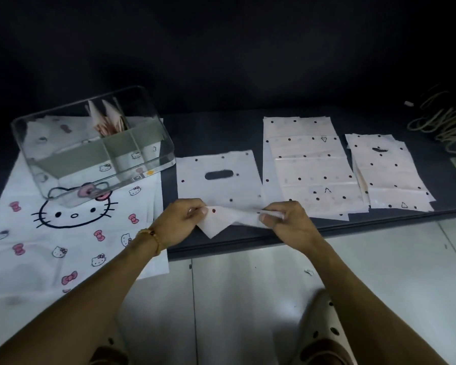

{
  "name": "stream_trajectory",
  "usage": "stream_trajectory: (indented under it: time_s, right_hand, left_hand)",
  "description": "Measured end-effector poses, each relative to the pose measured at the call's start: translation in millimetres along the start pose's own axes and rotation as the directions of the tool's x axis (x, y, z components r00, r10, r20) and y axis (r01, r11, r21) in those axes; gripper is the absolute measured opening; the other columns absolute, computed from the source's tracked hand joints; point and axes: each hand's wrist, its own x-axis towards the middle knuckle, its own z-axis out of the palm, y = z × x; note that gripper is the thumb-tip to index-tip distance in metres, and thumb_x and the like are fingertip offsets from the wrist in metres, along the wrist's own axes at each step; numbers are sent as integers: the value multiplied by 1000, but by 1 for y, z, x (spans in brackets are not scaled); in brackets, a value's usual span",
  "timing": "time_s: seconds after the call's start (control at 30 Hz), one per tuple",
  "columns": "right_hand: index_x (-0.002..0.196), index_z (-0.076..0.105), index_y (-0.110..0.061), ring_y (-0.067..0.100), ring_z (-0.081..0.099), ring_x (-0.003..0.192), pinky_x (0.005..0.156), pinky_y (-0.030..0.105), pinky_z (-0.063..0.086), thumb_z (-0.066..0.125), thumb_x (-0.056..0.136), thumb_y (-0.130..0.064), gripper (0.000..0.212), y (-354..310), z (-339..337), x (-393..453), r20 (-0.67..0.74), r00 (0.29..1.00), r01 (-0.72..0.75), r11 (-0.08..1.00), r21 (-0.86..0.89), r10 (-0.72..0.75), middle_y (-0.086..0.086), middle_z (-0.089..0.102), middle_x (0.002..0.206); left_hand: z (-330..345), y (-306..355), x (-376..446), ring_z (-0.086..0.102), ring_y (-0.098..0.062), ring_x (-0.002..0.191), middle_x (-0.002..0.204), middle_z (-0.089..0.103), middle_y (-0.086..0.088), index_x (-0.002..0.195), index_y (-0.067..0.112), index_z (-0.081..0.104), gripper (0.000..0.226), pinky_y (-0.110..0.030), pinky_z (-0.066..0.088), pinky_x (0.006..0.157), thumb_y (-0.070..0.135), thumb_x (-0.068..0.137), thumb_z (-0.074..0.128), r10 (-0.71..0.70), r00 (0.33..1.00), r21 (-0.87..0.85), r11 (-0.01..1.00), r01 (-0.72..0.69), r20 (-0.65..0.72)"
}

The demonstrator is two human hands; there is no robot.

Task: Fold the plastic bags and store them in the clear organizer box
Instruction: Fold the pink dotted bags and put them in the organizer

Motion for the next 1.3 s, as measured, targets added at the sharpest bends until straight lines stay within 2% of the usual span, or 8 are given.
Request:
stream_trajectory:
  time_s: [0.17, 0.43, 0.6, 0.77, 0.9, 1.0, 1.13, 1.3]
  right_hand:
    - [76, 69, -21, 0, 59, 68, 59, 8, 41, 77, 77, -30, 12, -4, 19, -2, -20, 987, -152, 957, 246, 162, -18, 64, 68]
    - [107, 56, -6, 25, 52, 87, 76, 31, 41, 52, 94, -37, 33, -8, 32, 28, -262, 921, -297, 955, 3, 287, 4, 53, 94]
    - [82, 61, -9, 20, 59, 76, 60, 24, 43, 61, 86, -35, 26, -3, 30, 26, -227, 908, -326, 934, 149, 353, -3, 59, 76]
    - [61, 59, -8, 14, 55, 58, 54, 21, 41, 62, 88, -22, 30, 6, 30, 22, -255, 929, -269, 963, 35, 269, -3, 59, 57]
    - [71, 61, 7, 28, 56, 60, 59, 30, 45, 57, 93, -27, 40, 1, 33, 30, -300, 920, -283, 957, -59, 253, 19, 67, 72]
    - [83, 63, 4, 29, 58, 70, 62, 26, 39, 56, 94, -29, 36, -2, 33, 36, -317, 915, -296, 949, -107, 250, 18, 67, 81]
    - [106, 64, -7, 31, 62, 98, 78, 28, 44, 54, 96, -31, 29, -6, 36, 41, -325, 910, -316, 938, -141, 258, 13, 67, 102]
    - [117, 60, -9, 32, 60, 105, 80, 30, 46, 50, 97, -34, 34, -9, 38, 48, -318, 905, -362, 904, -226, 283, 14, 66, 113]
  left_hand:
    - [9, -10, -11, 53, -5, 79, 88, 62, 0, 87, 14, 64, 21, -11, 41, 65, 22, 98, 48, -202, 978, -202, 961, 188, -49]
    - [6, -13, -16, 60, -3, 96, 104, 65, 16, 110, 28, 59, 41, -18, 47, 82, 40, 74, 75, -216, 973, -315, 932, 180, -82]
    - [16, -18, -1, 61, -26, 99, 105, 66, -4, 108, 6, 64, 22, -28, 47, 84, 22, 93, 56, -244, 924, -107, 969, 222, -293]
    - [15, -19, 20, 58, -26, 90, 100, 66, -7, 96, 6, 61, 22, -32, 46, 78, 26, 95, 53, -296, 871, -119, 955, 271, -392]
    - [8, -16, 28, 58, -21, 80, 92, 66, -5, 97, 12, 57, 22, -25, 42, 67, 34, 90, 58, -297, 831, 18, 938, 346, -471]
    - [7, -10, 20, 59, -31, 92, 101, 63, -10, 113, 12, 54, 36, -36, 47, 69, 30, 84, 64, -119, 802, 347, 858, 380, -585]
    - [26, -11, 8, 52, -35, 114, 126, 57, -11, 120, 11, 59, 37, -44, 46, 90, 23, 85, 60, 265, 925, 641, 767, -31, -272]
    - [45, -23, 5, 22, -22, 143, 152, 33, -4, 141, 15, 42, 46, -36, 15, 117, 33, 100, 34, 226, 968, 643, 759, -108, -105]
